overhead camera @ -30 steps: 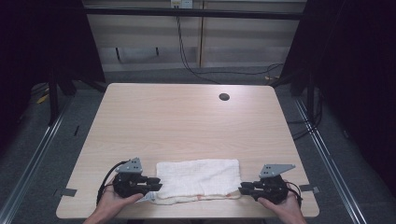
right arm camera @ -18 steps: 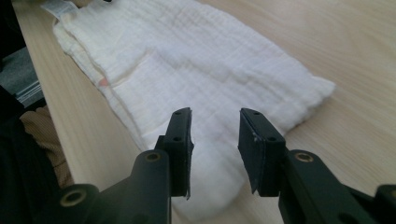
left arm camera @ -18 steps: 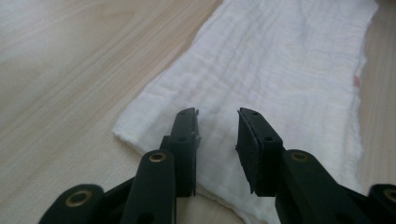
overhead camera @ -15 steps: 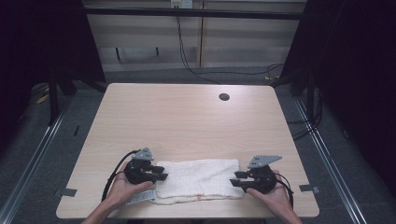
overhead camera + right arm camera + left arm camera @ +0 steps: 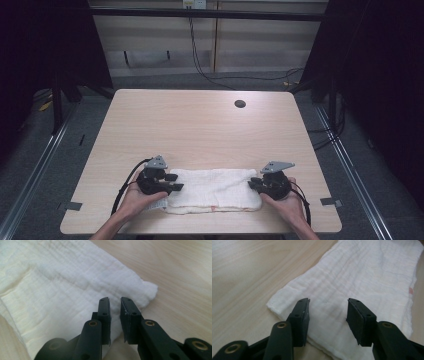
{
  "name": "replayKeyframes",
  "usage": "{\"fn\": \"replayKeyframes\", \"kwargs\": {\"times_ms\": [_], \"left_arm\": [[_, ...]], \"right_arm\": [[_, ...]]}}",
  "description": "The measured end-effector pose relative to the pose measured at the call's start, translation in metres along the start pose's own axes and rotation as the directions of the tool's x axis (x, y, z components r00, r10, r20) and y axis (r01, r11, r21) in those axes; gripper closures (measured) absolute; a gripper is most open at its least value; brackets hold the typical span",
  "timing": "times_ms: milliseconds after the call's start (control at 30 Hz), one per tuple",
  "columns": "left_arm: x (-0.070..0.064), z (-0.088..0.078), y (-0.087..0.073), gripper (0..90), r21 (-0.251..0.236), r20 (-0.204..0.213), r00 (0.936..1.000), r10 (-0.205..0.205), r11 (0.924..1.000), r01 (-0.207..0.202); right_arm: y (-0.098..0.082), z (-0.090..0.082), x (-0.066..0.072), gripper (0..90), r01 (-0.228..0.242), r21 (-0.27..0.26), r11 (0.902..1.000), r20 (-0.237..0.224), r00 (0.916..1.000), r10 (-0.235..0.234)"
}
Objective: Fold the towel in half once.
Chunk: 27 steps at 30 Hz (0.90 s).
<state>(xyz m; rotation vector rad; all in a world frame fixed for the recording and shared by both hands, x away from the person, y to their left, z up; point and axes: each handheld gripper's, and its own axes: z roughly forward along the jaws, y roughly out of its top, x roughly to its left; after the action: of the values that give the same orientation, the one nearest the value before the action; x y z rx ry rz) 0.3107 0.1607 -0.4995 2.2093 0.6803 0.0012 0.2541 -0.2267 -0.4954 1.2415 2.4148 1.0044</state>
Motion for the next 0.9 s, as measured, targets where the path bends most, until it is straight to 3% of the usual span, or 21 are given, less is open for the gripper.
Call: {"fn": "replayKeyframes", "kwargs": {"times_ms": [167, 233, 300, 367, 467, 600, 667, 767, 833, 900], "left_arm": [[0.002, 0.009, 0.010, 52.1, 0.010, 0.023, 0.9997, -0.004, 0.9999, 0.003], [0.004, 0.015, 0.015, 51.6, 0.003, 0.033, 0.9993, -0.018, 0.9998, 0.018], [0.004, 0.019, 0.018, 50.9, 0.001, 0.052, 0.9981, -0.034, 0.9994, 0.034], [0.001, 0.021, 0.020, 50.8, 0.012, 0.053, 0.9985, -0.012, 0.9999, 0.012], [0.002, 0.020, 0.019, 50.0, 0.009, 0.070, 0.9974, -0.018, 0.9998, 0.017], [0.005, 0.012, 0.020, 47.3, -0.002, 0.080, 0.9963, -0.031, 0.9995, 0.032], [0.006, 0.008, 0.022, 44.6, -0.011, 0.068, 0.9963, -0.052, 0.9985, 0.053], [0.007, 0.004, 0.025, 42.8, -0.021, 0.046, 0.9976, -0.052, 0.9983, 0.053], [0.007, 0.002, 0.028, 42.4, -0.039, 0.034, 0.9980, -0.053, 0.9978, 0.054], [0.010, 0.002, 0.032, 42.4, -0.024, 0.020, 0.9986, -0.048, 0.9985, 0.049]], "right_arm": [[-0.001, -0.002, -0.019, 80.6, -0.056, -0.003, 0.9984, -0.023, 0.9982, 0.056], [-0.001, -0.002, -0.031, 80.2, -0.099, -0.002, 0.9951, -0.073, 0.9924, 0.099], [-0.002, -0.003, -0.040, 79.7, -0.091, -0.019, 0.9957, -0.023, 0.9956, 0.090], [-0.003, -0.005, -0.042, 76.3, -0.087, -0.013, 0.9962, -0.017, 0.9961, 0.086], [-0.003, -0.007, -0.039, 65.4, -0.058, -0.016, 0.9982, -0.014, 0.9982, 0.058], [0.003, -0.009, -0.027, 58.7, -0.037, -0.044, 0.9984, -0.032, 0.9989, 0.035], [0.007, -0.007, -0.018, 54.9, -0.014, -0.043, 0.9990, -0.040, 0.9991, 0.012], [0.010, -0.003, -0.006, 51.7, 0.005, -0.026, 0.9996, -0.064, 0.9979, -0.007], [0.013, -0.003, 0.000, 50.0, 0.010, -0.038, 0.9992, -0.074, 0.9972, -0.013], [0.015, -0.005, 0.006, 49.8, 0.006, -0.054, 0.9985, -0.101, 0.9948, -0.011]]}}
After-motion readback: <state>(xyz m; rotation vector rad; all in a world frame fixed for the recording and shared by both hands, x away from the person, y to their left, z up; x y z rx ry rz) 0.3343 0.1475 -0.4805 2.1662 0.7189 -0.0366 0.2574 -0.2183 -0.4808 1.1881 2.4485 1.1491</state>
